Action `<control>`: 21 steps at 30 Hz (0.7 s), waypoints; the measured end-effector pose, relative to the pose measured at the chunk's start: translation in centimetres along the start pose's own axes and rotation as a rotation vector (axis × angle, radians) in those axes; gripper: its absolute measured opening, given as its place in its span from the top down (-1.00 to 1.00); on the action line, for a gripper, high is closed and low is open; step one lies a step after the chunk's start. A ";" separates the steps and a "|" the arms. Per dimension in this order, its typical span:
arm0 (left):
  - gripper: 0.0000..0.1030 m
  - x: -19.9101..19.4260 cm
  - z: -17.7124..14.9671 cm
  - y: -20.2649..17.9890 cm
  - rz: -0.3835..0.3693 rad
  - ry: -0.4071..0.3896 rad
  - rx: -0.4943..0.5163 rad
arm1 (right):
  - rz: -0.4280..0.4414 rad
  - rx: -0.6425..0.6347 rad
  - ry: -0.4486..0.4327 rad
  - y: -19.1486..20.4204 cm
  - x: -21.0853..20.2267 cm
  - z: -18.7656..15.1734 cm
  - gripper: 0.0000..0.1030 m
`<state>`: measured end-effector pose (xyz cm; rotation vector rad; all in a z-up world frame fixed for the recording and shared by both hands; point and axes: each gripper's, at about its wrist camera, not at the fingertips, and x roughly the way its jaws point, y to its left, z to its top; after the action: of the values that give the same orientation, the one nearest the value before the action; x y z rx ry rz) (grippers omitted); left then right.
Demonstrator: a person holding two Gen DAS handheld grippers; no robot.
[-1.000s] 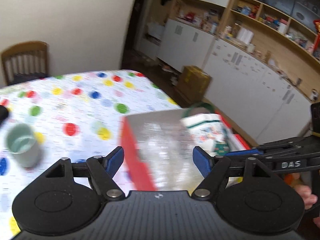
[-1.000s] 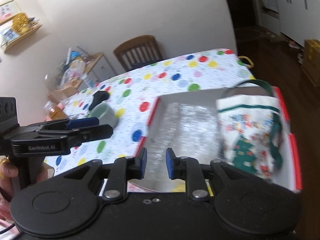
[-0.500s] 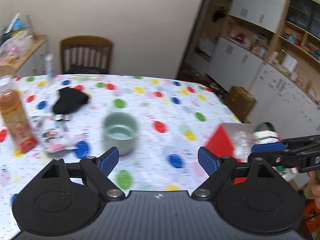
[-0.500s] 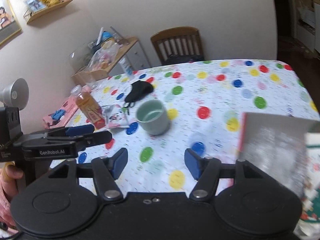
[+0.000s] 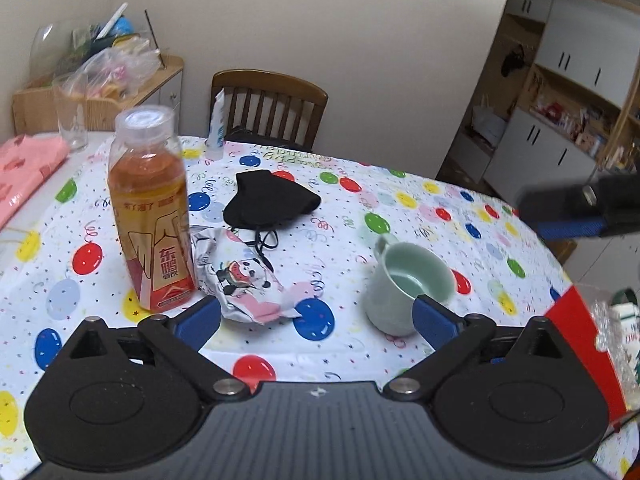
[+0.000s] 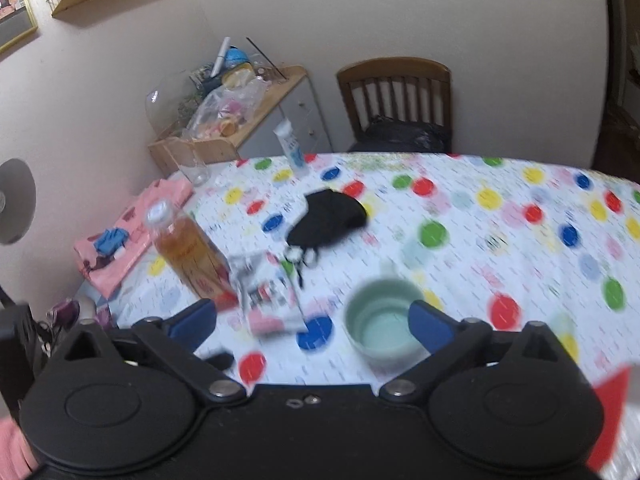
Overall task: Organize soft objects
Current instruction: 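Move the left tool to the panda foil bag while the right tool approaches the black mask, then close the left tool on the panda foil bag while the right tool grasps the black mask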
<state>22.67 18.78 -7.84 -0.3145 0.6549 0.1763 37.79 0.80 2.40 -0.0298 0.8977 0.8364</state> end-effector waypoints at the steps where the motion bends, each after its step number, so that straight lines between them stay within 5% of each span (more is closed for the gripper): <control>1: -0.99 0.3 0.0 0.6 -0.008 -0.006 -0.012 | 0.003 -0.001 0.006 0.3 1.0 0.7 -0.99; 21: -0.99 8.9 -0.1 4.3 0.086 0.028 -0.057 | -0.167 -0.028 0.163 1.3 22.0 10.4 -0.99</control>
<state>28.43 23.37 -14.50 -0.3448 0.6922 0.2737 51.36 19.21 -5.87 -0.1973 1.0215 0.6972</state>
